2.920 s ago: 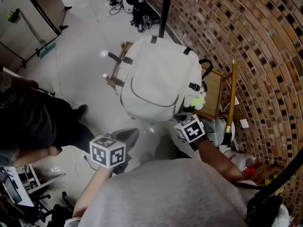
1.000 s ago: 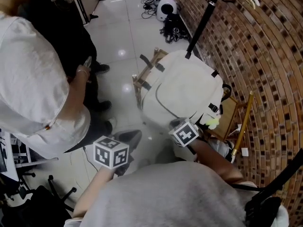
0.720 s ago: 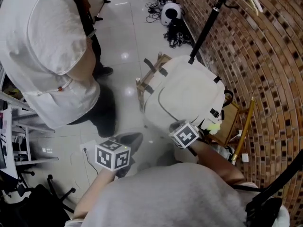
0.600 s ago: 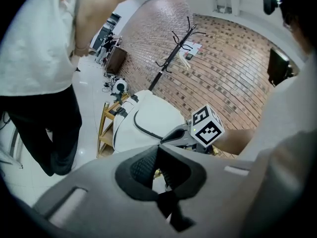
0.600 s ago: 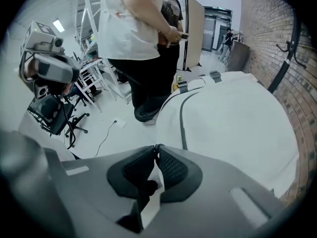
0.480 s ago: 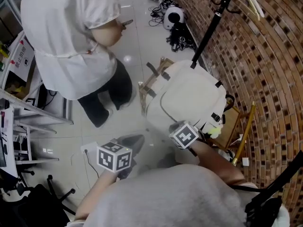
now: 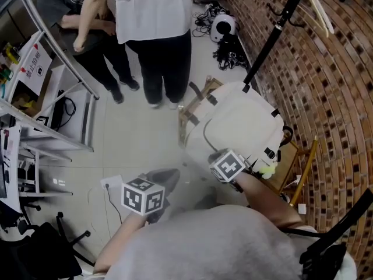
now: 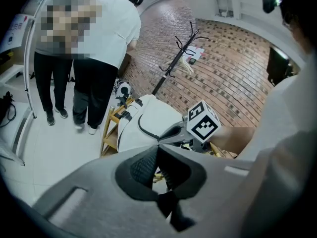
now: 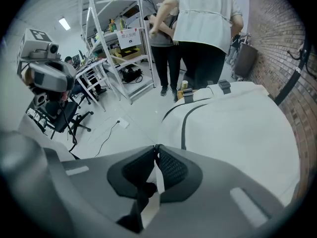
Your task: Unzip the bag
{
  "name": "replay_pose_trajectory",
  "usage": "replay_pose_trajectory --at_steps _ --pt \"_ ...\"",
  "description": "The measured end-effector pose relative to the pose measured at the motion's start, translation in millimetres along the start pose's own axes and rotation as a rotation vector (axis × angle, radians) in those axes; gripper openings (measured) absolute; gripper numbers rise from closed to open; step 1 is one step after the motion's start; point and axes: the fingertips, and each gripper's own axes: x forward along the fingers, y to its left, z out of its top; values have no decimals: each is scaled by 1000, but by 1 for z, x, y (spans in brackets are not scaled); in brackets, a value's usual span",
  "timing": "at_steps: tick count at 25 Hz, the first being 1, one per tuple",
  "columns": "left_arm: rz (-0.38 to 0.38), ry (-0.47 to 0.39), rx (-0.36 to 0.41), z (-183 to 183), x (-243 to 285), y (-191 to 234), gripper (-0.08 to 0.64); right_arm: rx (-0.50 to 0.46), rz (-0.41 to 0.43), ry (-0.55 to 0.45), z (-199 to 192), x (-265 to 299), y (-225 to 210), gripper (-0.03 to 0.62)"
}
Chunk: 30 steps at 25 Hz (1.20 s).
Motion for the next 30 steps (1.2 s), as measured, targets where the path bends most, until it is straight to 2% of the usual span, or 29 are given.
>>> replay_pose_trajectory --at_steps 16,30 --pt "43 -32 -38 5 -7 16 2 -27 49 -35 45 8 -8 31" --pt "65 -54 -78 10 -8 27 2 -13 116 -36 72 11 -21 31"
